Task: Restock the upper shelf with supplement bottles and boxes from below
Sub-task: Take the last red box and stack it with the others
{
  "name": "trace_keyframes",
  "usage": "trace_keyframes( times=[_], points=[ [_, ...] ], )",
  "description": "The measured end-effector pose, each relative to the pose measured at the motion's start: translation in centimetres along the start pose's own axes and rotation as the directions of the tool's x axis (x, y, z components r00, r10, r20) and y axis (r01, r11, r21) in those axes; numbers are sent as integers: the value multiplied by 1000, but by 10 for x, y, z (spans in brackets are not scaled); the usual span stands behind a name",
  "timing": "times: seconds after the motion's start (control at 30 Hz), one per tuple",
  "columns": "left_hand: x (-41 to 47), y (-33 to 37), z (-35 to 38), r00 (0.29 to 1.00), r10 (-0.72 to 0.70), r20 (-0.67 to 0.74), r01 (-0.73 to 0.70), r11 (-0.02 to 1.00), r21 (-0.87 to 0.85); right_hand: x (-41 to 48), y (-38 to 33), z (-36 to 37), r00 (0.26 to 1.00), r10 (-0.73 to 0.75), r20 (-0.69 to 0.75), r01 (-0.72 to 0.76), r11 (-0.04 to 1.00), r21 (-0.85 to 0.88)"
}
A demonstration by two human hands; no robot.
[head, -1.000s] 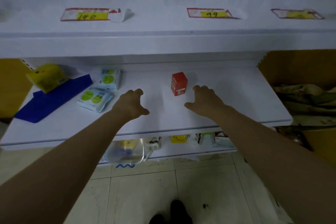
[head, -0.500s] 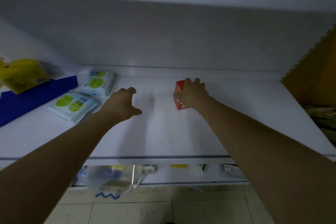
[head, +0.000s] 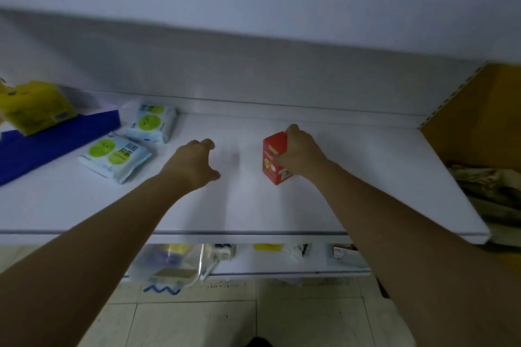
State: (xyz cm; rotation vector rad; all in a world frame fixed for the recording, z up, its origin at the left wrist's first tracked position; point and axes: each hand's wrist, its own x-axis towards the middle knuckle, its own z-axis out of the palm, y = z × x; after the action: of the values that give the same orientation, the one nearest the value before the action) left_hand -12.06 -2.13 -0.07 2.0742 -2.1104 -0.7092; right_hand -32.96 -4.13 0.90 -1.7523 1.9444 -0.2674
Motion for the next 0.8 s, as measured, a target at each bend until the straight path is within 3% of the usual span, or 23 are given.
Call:
trace_keyframes(
  times=[0.1,0.27,0.4,0.67,0.8],
  points=[
    [-24,9,-24,1000,-9,28,10,1000,-9,-32,-15,-29,999,36,3,-36,989,147],
    [-74,21,-60,996,15,86,-13,1000,-28,-90,-39,-71,994,55,95,-77,966,249],
    [-114,24,-82,994,41,104,-37,999,-35,-138,-54,-85,979,55,194,-137,888,439],
    [-189,25,-114,998,60,3,-60,998,-23,-227,-87,-109,962,-130,240,-83,696,713],
    [-237,23,-129,995,57,-79,-59,998,-36,-272,-104,-117,948,-252,192,11,631,776]
  ],
)
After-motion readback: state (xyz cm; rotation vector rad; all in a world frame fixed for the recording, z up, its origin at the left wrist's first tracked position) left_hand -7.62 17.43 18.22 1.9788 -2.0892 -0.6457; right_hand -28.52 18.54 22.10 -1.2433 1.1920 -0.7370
